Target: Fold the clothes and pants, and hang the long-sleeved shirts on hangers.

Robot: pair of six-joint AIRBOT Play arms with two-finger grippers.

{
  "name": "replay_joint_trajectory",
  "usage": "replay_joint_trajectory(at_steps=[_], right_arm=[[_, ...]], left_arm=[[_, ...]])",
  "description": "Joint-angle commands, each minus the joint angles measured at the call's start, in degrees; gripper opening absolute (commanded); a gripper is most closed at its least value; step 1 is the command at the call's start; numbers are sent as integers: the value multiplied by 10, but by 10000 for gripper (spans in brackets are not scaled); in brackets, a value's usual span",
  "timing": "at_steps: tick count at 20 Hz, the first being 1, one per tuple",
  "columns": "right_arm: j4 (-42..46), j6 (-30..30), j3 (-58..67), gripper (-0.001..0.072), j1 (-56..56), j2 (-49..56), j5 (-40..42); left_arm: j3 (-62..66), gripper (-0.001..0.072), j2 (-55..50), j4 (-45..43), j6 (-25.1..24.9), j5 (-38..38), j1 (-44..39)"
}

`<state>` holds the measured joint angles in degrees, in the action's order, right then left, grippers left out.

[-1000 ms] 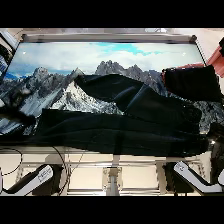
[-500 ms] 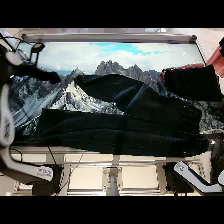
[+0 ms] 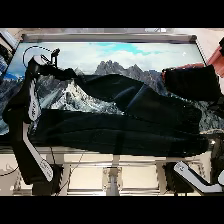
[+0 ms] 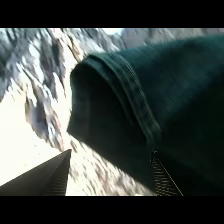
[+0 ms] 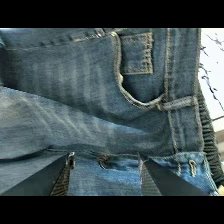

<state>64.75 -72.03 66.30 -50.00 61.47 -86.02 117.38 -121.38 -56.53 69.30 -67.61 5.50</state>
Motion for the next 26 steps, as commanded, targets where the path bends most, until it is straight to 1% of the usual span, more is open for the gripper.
replay_joint_trajectory(at_steps=[1,3,9,10,11,13,14,15,16,20,24,26], right_arm=[[-19,3,1,443,0,0,2],[-19,3,1,443,0,0,2],[-19,3,1,442,0,0,2],[-19,3,1,442,0,0,2],[-19,3,1,442,0,0,2],[-19,3,1,442,0,0,2],[-19,3,1,442,0,0,2],[-19,3,1,442,0,0,2],[-19,3,1,442,0,0,2],[-19,3,1,442,0,0,2],[-19,3,1,442,0,0,2],[-19,3,1,442,0,0,2]], left_arm=[[11,578,-18,-59,12,44,-16],[11,578,-20,-105,12,55,-31],[11,573,-26,-108,-7,83,-69],[11,517,-29,-108,-7,79,-72],[11,481,-31,-108,-7,71,-72],[11,478,-34,-108,-7,49,-72],[11,440,-33,-109,-7,39,-70],[11,369,-33,-109,-7,28,-67],[11,358,-32,-108,-7,14,-64],[11,359,-21,-108,-12,-31,-46],[11,366,-14,-106,-64,-99,-23],[11,366,-17,-90,-78,-98,-22]])
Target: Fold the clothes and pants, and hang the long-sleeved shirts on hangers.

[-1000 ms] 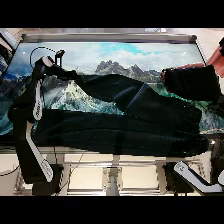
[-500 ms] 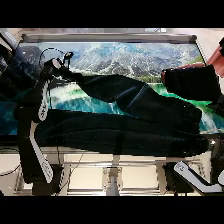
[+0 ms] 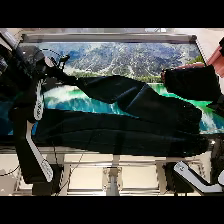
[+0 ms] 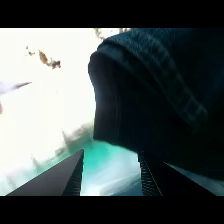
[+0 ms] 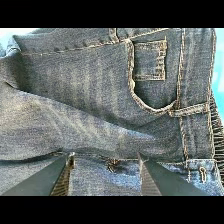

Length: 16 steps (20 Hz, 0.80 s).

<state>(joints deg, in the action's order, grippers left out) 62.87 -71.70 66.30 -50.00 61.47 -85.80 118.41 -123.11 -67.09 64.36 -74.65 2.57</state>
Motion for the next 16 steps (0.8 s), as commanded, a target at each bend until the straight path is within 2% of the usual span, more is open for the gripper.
replay_joint_trajectory(at_steps=[1,6,12,13,15,16], right_arm=[[-1,0,1,442,0,0,-1],[-1,-1,1,441,0,0,-2],[-1,-1,1,441,0,0,-2],[-2,-1,1,442,0,0,-1],[-2,-1,1,442,0,0,-2],[-2,-1,1,441,0,0,-2]], left_arm=[[0,366,-1,28,-41,-19,5],[0,365,-2,35,-48,59,-12],[-3,349,-18,26,-48,37,-12],[-3,266,-19,28,-48,37,-14],[-3,19,-18,28,-48,41,-18],[-3,22,-16,28,-48,33,-18]])
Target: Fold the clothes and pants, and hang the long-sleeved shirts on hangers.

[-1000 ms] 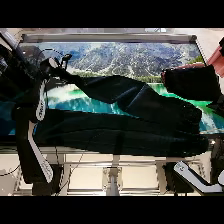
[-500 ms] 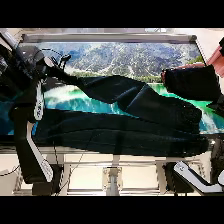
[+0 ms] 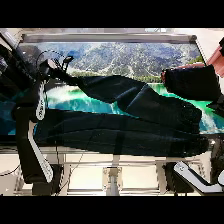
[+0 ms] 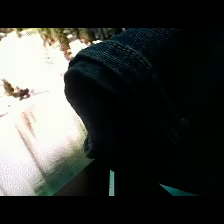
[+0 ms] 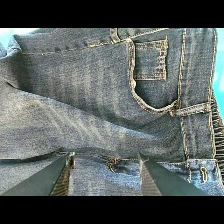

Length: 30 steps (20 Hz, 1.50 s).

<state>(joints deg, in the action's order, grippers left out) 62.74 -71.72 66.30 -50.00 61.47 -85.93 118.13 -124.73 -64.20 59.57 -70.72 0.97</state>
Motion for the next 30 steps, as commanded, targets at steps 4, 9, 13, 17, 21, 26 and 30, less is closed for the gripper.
replay_joint_trajectory(at_steps=[4,9,13,17,21,26,30], right_arm=[[-10,0,0,441,0,0,-4],[-31,3,-5,441,41,0,-12],[-23,5,-40,441,153,0,46],[40,4,-45,441,252,6,132],[76,3,-45,441,275,50,202],[79,-4,-43,439,275,176,290],[79,-24,-39,401,275,260,332]], left_arm=[[0,21,61,-84,48,-108,15],[-1,21,266,-293,197,-264,63],[-1,22,389,-331,215,-260,123],[-79,22,415,-327,226,-256,175],[-228,21,410,-329,225,-195,228],[-310,22,389,-329,205,-119,278],[-311,22,373,-326,195,-87,277]])
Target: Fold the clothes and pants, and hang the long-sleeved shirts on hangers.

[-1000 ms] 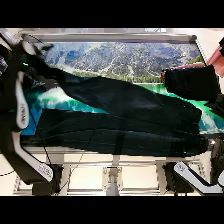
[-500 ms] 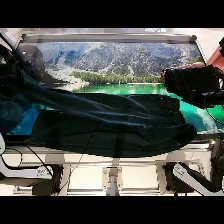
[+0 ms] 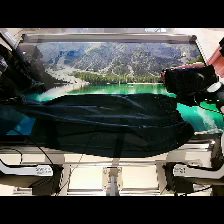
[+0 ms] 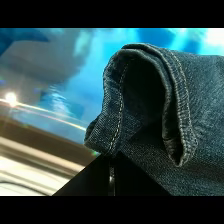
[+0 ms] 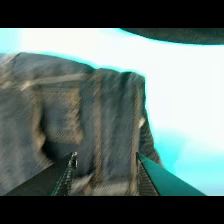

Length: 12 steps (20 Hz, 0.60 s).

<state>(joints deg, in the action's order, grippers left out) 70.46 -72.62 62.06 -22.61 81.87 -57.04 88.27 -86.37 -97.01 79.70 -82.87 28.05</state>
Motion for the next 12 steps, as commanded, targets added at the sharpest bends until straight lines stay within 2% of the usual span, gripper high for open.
replay_joint_trajectory(at_steps=[1,4,7,9,10,12], right_arm=[[1,-15,8,401,2,70,46],[-41,-7,32,401,6,104,46],[-47,-2,50,356,47,138,47],[-47,-2,62,82,85,157,51],[-47,-2,73,25,106,161,62],[-46,-15,109,25,136,163,91]], left_arm=[[-13,22,-16,3,-7,38,4],[-13,22,-33,36,-17,41,4],[-14,22,-42,46,-17,47,4],[-14,22,-43,43,-17,50,4],[-14,22,-43,39,-17,52,6],[-14,22,-42,23,-14,70,7]])
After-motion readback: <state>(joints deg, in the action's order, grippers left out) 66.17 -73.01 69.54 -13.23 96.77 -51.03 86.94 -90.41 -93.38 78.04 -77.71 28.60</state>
